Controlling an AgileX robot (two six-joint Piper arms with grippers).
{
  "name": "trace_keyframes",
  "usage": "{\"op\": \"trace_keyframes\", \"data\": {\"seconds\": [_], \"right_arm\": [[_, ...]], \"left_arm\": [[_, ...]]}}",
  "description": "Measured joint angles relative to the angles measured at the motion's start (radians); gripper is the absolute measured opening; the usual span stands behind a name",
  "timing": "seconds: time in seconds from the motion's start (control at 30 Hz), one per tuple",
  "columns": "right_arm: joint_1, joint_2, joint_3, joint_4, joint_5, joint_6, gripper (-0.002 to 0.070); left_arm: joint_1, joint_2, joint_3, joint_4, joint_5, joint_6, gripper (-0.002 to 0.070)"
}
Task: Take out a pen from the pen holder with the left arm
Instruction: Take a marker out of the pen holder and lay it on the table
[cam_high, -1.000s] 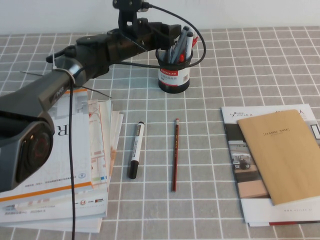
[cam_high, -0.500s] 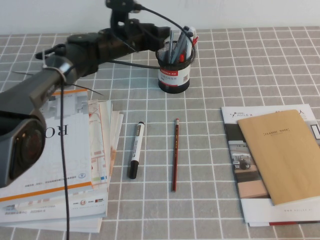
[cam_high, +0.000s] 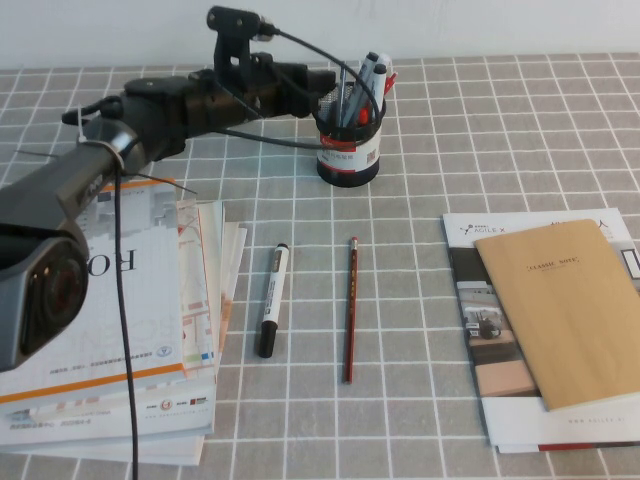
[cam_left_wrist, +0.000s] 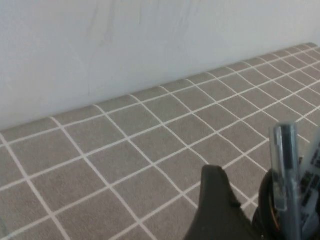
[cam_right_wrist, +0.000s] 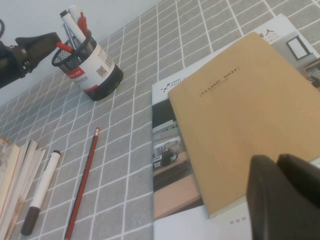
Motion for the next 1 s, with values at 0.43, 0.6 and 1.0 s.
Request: {"op": "trace_keyframes", "data": {"seconds": [0.43, 0.6, 1.0], "right_arm": [[0.000, 0.000, 0.000, 0.000, 0.000, 0.000, -0.0013], [0.000, 0.000, 0.000, 0.000, 0.000, 0.000, -0.0013], [0.000, 0.000, 0.000, 0.000, 0.000, 0.000, -0.0013]], "left_arm": [[-0.009, 0.009, -0.003, 0.042, 0.092, 0.004, 0.0360], [-0.008, 0.009, -0.005, 0.079, 0.198, 0.092, 0.0360], [0.059, 0.004, -0.005, 0.109, 0.354, 0.125, 0.0360]]}}
